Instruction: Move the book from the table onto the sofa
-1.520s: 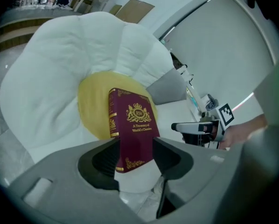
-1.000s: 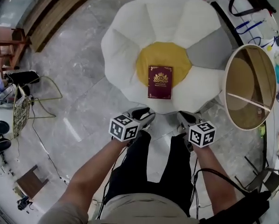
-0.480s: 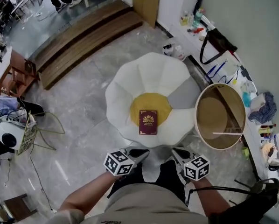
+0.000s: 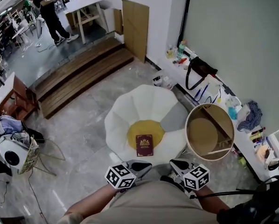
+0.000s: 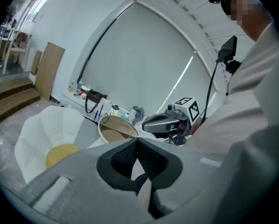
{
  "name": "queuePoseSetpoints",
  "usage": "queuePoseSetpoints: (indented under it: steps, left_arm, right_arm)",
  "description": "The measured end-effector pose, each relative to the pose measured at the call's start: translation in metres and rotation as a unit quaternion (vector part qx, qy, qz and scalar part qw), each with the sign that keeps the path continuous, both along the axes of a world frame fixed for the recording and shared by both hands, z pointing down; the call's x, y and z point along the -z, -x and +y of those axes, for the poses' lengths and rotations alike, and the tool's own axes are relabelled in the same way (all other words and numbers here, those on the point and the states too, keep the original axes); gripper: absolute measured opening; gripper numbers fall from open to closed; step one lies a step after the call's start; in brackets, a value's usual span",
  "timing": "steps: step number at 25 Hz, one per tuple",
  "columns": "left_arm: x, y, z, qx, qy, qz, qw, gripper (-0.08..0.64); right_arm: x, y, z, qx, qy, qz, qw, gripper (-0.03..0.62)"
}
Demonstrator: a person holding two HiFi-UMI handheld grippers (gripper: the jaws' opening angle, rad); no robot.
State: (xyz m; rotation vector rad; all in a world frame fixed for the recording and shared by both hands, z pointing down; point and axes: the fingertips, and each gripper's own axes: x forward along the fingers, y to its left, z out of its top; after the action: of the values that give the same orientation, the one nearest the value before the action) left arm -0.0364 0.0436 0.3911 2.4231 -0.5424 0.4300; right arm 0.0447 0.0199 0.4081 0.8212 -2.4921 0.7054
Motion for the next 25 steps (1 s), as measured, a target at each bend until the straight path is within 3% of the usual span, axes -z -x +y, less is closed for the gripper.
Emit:
queuePoseSetpoints:
  steps: [16, 25]
  left_arm:
    - [0.014, 0.025, 0.004, -0.011, -0.021, 0.003, 0.9997, 0.008]
    - [0.015, 0.025, -0.005, -0.005, -0.021, 0.011, 0.9997, 0.008]
  right_arm:
    - [0.028, 0.025, 0.022, -0.02, -0.037, -0.009, 0.999, 0.012]
    - [0.037, 0.017, 0.012, -0.03, -0.048, -0.004, 0.998, 0.012]
